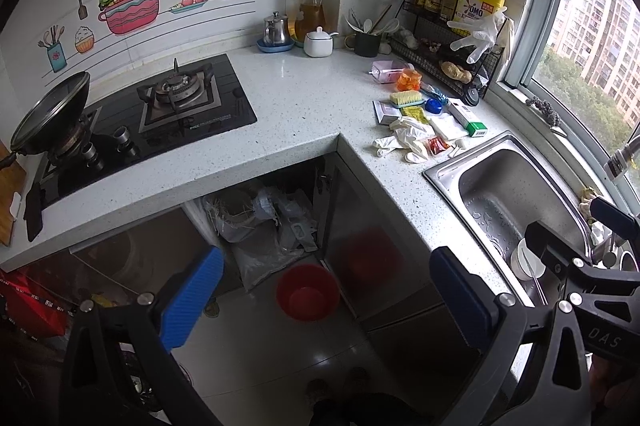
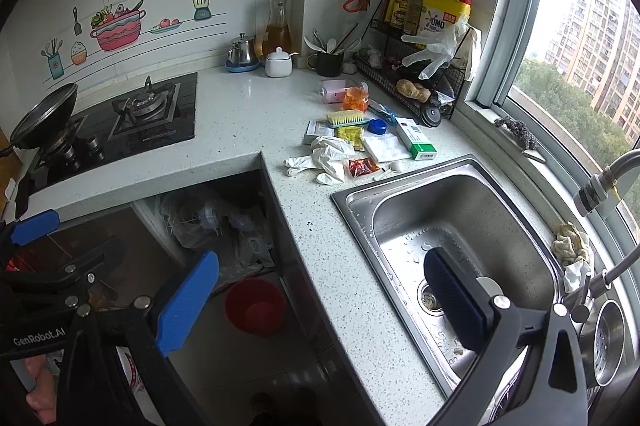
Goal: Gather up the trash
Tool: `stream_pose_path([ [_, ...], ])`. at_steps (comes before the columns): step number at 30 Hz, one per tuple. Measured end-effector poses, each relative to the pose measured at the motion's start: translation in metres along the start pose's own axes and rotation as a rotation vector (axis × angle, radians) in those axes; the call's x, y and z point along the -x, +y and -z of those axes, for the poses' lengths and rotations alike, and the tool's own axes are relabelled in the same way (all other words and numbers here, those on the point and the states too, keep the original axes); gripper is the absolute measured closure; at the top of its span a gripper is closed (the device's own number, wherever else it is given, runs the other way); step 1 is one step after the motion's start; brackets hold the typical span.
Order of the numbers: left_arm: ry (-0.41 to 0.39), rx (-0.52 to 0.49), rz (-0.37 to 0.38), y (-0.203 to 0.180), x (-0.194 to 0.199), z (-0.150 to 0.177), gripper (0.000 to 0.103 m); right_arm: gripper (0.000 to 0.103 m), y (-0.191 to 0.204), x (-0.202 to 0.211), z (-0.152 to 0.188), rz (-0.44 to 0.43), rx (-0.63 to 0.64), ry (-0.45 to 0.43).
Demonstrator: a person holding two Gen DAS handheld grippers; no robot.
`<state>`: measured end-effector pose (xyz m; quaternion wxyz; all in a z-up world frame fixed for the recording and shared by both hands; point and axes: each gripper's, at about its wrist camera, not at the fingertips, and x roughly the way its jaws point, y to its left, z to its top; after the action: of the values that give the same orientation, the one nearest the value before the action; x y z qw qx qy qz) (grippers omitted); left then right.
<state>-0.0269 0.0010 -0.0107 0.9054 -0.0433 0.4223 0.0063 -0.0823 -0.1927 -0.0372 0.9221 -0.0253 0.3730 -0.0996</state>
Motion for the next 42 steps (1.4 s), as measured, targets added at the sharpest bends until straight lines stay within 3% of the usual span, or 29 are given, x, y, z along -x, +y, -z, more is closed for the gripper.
stream_pose_path([
  [42, 0.027, -0.038, 0.033, 0.010, -0.018, -0.012, 0.000, 0.000, 0.006, -0.013, -0.009, 0.007, -0.006, 0.025],
])
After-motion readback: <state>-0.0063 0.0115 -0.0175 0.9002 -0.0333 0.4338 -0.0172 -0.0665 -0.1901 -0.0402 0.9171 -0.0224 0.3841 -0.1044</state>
